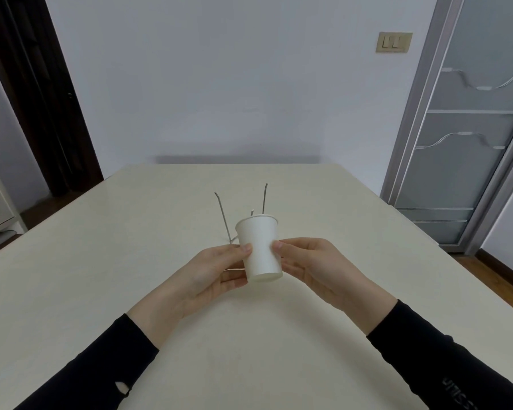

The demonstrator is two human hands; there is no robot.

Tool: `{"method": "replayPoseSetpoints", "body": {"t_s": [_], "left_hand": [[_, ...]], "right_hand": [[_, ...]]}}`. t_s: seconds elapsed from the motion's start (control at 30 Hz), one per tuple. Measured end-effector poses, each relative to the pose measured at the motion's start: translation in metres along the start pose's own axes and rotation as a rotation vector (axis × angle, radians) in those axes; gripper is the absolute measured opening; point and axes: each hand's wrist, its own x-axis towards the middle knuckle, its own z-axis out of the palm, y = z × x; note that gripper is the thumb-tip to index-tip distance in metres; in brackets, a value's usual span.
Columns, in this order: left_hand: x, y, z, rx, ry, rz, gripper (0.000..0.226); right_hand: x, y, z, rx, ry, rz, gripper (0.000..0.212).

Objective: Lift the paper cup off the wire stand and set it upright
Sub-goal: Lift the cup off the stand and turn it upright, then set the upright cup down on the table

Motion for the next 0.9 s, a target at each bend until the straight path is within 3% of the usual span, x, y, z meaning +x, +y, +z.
{"method": "replayPoseSetpoints", "body": {"t_s": [0.13, 0.43, 0.9], "left_hand": [[0.000, -0.001, -0.001, 0.041, -0.004, 0.009, 0.050], [-0.001, 0.001, -0.004, 0.189, -0.014, 0.075, 0.053], [-0.001, 0.000, -0.008, 0.466, 0.035, 0.207, 0.048]], "right_hand": [[0.000, 0.000, 0.001, -0.021, -0.003, 0.013, 0.029], [0.001, 0.001, -0.002, -0.012, -0.037, 0.016, 0.016], [0.003, 0.010, -0.010, -0.114, 0.000, -0.001, 0.029]]}}
